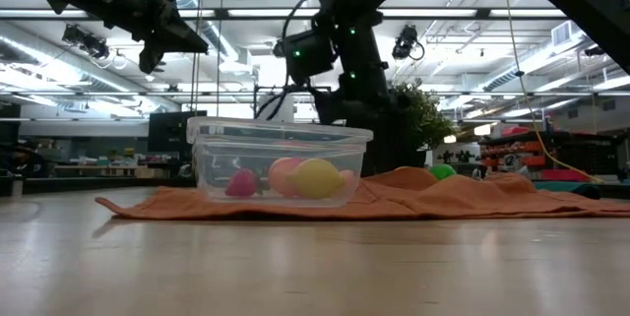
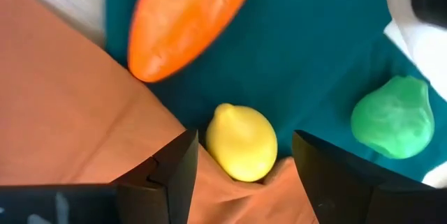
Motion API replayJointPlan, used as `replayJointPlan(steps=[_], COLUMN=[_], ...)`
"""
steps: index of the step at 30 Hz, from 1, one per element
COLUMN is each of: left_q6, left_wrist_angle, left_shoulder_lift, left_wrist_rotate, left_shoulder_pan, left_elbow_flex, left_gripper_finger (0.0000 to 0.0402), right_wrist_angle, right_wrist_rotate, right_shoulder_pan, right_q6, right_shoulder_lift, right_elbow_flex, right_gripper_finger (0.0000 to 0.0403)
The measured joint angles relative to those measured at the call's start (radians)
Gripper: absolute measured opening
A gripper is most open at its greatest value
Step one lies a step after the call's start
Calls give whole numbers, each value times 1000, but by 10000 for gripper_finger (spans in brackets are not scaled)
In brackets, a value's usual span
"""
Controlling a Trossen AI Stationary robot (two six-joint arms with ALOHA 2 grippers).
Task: Pick and placing Produce into tupperware
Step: Put the yellow lemon into the transparent bin
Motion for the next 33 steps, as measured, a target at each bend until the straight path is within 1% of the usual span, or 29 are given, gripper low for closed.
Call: replayJointPlan(steps=[11,21,24,29,33], left_q6=[-21,-19,-15,-15,-14], left_wrist_angle=[0,1,2,2,2], left_shoulder_lift=[0,0,0,0,0], left_wrist_rotate=[0,0,0,0,0], left_shoulder_pan=[0,0,0,0,0], left_elbow_flex=[0,0,0,0,0], left_gripper_finger=[39,28,32,38,36], right_wrist_angle=[18,26,26,29,38], right_wrist_rotate=[-5,-9,-9,-7,-9], right_shoulder_pan=[3,10,10,10,10], right_q6=[25,25,24,22,18], right_shoulder_lift=[0,0,0,-2,1], right_elbow_flex=[-109,-121,-121,-120,-122], right_gripper_finger=[189,174,163,134,111])
